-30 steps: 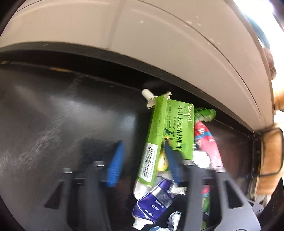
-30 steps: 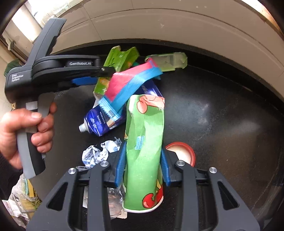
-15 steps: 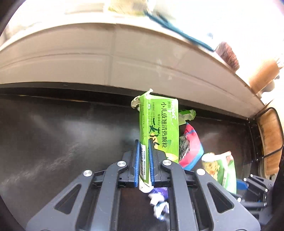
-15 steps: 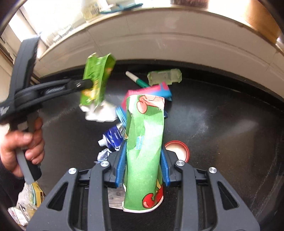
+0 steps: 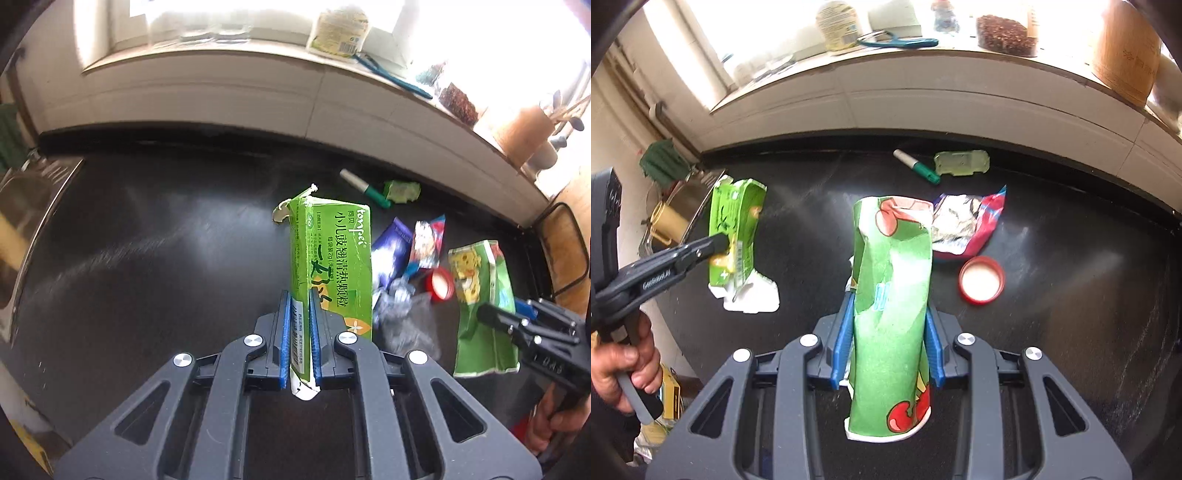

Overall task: Collect trash
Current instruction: 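Carry the juice box and carton with both tools over the bin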

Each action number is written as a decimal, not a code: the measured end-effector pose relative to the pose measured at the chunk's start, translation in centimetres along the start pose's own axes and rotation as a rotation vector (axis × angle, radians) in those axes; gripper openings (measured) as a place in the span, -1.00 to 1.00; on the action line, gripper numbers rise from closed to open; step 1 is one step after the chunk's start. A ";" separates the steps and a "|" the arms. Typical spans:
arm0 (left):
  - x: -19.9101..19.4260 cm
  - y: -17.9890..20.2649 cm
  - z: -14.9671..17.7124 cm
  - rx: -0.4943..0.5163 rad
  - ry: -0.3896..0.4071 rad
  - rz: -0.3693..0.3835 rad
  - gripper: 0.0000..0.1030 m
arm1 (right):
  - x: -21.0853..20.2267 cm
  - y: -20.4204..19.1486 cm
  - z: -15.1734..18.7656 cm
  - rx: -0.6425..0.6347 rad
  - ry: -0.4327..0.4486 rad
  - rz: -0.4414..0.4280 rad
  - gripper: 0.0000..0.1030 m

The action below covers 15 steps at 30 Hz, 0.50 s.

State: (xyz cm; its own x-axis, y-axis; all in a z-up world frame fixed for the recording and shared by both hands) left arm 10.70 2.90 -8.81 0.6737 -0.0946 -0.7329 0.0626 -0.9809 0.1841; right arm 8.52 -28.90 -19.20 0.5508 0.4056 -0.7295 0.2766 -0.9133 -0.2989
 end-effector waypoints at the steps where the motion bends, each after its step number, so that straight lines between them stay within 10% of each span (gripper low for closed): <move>1: -0.7 -0.5 1.0 0.000 -0.005 -0.008 -0.83 | 0.0 -0.3 0.3 -0.005 -0.003 -0.002 -0.33; 15: -9.0 -7.8 7.9 -0.052 0.031 -0.147 -0.83 | 0.5 -11.9 2.6 -0.177 -0.034 -0.129 -0.33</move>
State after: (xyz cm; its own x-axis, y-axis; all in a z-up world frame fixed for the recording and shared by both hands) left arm -1.67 10.11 -8.77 0.6768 0.0553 -0.7341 0.1998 -0.9735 0.1109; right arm 3.46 -17.95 -17.59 0.4759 0.5145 -0.7133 0.4789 -0.8319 -0.2805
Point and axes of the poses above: each gripper's, at about its wrist camera, not at the fingertips, and x roughly the way its jaws point, y to its right, z to its underside, the point moved 5 cm from there along x, roughly the way its jaws point, and after that the axes turned 13 degrees about y, right-handed, at the moved point
